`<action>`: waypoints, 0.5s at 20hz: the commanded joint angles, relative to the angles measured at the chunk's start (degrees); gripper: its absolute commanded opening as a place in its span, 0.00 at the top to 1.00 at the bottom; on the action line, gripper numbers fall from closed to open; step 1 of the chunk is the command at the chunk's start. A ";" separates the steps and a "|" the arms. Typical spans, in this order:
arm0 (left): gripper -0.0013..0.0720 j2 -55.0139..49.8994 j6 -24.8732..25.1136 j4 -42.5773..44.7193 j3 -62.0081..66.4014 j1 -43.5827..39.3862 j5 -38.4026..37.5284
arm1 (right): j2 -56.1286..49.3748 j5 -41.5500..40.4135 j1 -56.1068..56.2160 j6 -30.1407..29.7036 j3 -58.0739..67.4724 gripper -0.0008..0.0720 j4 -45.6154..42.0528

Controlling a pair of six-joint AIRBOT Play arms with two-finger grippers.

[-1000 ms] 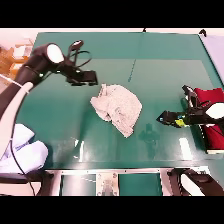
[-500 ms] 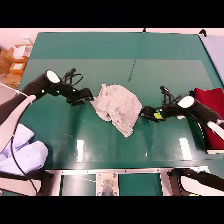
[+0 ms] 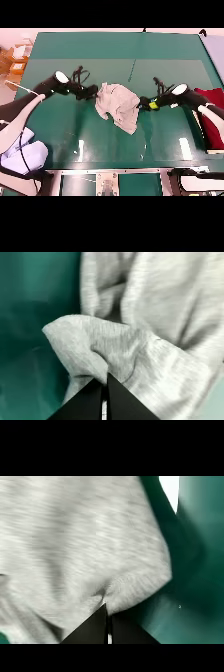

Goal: Fold the shirts.

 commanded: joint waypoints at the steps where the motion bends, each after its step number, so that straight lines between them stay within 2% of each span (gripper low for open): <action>1: 0.96 4.35 0.04 4.00 10.86 1.77 -7.72 | 2.14 9.64 -4.61 -0.79 11.43 0.97 0.70; 5: 0.96 17.05 -0.98 8.83 27.19 3.39 -8.85 | 9.81 20.15 -10.64 1.05 32.83 0.97 0.90; 10: 0.96 29.81 -0.72 9.16 44.24 3.39 -7.48 | 20.55 21.27 -12.11 1.75 54.84 0.97 0.83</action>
